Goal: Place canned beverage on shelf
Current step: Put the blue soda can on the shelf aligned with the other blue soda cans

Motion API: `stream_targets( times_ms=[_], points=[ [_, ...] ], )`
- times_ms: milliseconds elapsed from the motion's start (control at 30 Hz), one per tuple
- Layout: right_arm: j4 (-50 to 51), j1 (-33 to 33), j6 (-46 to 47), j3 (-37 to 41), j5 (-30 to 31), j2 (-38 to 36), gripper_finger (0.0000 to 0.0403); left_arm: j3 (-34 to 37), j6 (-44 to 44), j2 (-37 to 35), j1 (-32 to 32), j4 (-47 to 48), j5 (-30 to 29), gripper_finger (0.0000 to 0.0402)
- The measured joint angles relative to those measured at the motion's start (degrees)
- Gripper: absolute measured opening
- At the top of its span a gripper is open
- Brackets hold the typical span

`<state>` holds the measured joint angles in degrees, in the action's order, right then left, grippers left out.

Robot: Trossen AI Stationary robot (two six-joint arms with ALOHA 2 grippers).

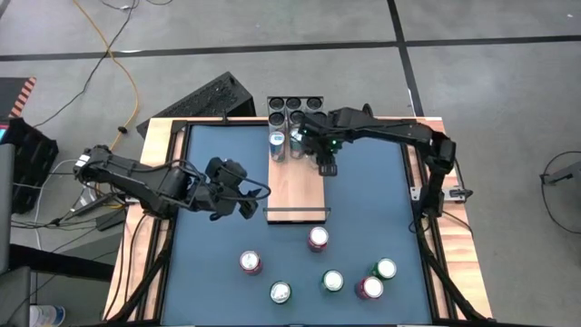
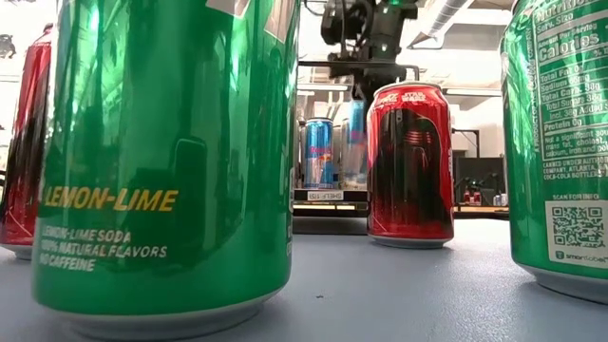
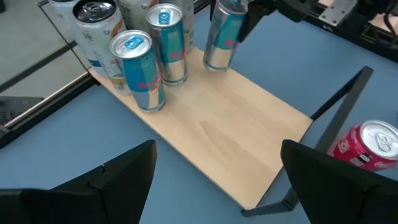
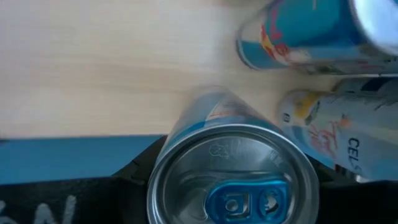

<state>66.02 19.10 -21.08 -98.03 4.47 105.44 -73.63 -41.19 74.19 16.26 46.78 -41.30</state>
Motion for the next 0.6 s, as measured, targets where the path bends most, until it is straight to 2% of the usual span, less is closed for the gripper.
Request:
stream_targets(
  times_ms=[233, 600],
  points=[
    [-1.7, 3.43, -7.76, -0.02, -0.39, 0.86, 0.0216, 0.0, -5.58, 0.0, -1.28, -0.17, -0.15, 0.033],
    [-2.84, 4.85, -10.48, -0.09, -2.01, 0.76, 0.0218, 0.0, -5.63, 0.0, -1.28, -0.21, -0.13, 0.033]
  ],
)
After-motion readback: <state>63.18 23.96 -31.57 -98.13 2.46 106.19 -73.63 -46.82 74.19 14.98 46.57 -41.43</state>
